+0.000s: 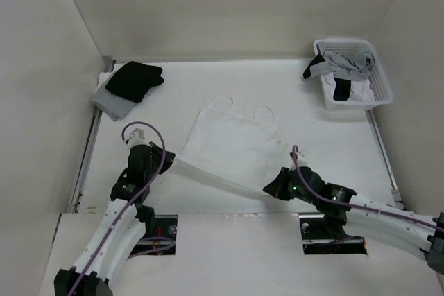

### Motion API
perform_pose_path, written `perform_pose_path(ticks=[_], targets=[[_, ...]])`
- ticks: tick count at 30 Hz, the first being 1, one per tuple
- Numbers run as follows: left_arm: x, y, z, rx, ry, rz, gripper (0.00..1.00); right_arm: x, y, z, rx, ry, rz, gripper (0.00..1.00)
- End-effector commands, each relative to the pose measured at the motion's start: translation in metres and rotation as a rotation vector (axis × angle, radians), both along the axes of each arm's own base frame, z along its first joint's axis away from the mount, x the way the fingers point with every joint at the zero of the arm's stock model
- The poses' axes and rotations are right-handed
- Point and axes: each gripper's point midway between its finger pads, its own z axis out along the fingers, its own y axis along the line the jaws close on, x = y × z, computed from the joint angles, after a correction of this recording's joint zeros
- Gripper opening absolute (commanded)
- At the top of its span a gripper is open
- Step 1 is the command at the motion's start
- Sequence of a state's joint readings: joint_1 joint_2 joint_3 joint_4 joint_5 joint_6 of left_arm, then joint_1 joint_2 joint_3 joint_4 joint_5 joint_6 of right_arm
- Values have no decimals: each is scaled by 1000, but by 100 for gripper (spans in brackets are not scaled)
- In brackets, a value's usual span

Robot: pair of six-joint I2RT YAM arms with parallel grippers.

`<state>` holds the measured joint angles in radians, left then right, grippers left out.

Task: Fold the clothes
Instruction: Flatten the tank top out, then fold the tank top

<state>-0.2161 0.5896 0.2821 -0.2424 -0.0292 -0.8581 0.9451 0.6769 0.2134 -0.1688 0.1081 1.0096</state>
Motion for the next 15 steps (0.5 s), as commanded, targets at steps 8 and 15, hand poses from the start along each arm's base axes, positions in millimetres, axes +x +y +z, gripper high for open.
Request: perform_pose_path(ticks=[8,15], targets=[[-8,-15,50,-36,-92,10,2,-8,7,46,75,-40,-71,1],[80,-53,113,-44,-240,-19,2,70,-17,87,62,-173,-174,1]])
